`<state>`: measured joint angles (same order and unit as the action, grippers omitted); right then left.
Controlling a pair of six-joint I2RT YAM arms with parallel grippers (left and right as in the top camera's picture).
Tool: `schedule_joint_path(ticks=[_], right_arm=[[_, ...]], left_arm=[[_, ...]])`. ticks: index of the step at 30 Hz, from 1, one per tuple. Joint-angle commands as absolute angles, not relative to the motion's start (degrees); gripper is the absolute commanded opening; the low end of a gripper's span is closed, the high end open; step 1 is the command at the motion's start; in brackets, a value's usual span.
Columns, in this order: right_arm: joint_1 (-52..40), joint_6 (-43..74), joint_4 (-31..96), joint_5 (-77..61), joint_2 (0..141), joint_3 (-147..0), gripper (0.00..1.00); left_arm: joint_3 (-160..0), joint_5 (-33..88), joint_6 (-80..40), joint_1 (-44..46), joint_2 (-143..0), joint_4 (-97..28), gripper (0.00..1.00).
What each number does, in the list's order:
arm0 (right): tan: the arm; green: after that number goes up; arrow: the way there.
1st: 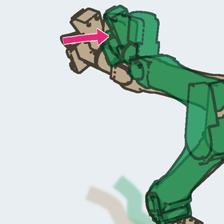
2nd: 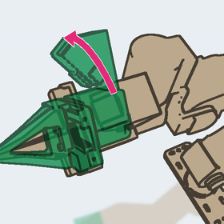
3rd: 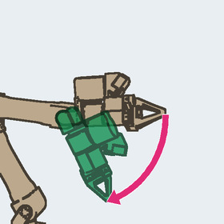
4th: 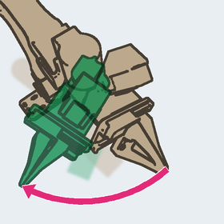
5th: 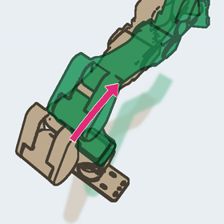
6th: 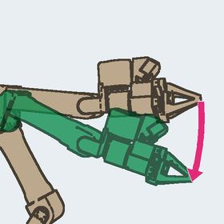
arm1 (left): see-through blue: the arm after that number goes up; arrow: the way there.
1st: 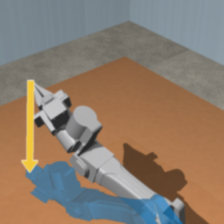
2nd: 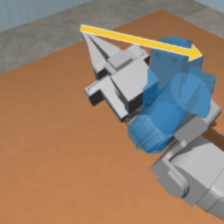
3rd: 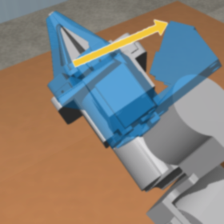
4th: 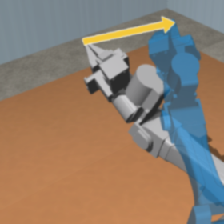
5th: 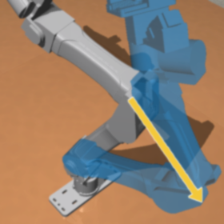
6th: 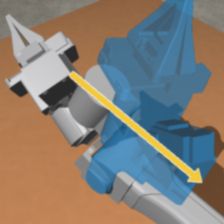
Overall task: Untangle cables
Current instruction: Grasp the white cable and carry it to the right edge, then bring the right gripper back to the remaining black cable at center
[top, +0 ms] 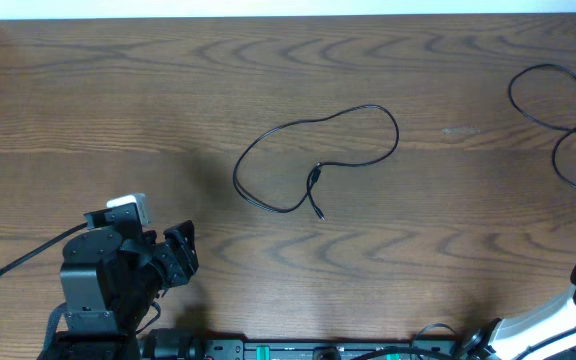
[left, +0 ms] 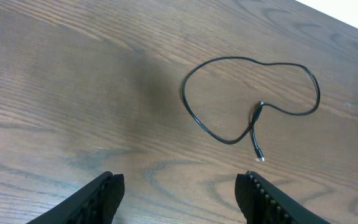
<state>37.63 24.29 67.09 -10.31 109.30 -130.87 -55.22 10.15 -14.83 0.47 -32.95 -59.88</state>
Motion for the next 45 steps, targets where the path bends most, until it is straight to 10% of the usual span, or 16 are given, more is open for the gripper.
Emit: schedule_joint_path(ticks=[1,20,22,23,24,39,45], right_arm=[[37.5,22.6,65.9,-10.7,109.0,-131.5,0.01],[37.5,15.9,71.9,-9.6,124.7,-131.3,0.01],[37.5,15.9,74.1,-9.9,127.1,-131.3,0.51],[37.5,15.6,75.1,-10.4,128.3,-131.3,0.91],[37.5,15.0,75.9,-11.6,129.4,-131.3,0.99],[36.4,0.9,84.1,-45.6,130.4,-131.4,0.99],[28.0,-5.0,90.7,-33.9,130.4,-131.3,0.99]], left_arm=[[-55.7,11.0,-14.9,0.2,-32.9,-60.2,0.63],[-55.7,11.7,-14.9,0.2,-32.9,-60.6,0.63],[-55.7,11.7,-14.9,0.2,-32.9,-60.6,0.63],[-55.7,11.7,-14.9,0.2,-32.9,-60.6,0.63],[-55.7,11.7,-14.9,0.2,-32.9,-60.6,0.63],[-55.7,11.7,-14.7,0.2,-32.9,-60.6,0.64],[-55.7,11.7,-13.1,0.2,-32.9,-60.3,0.63]])
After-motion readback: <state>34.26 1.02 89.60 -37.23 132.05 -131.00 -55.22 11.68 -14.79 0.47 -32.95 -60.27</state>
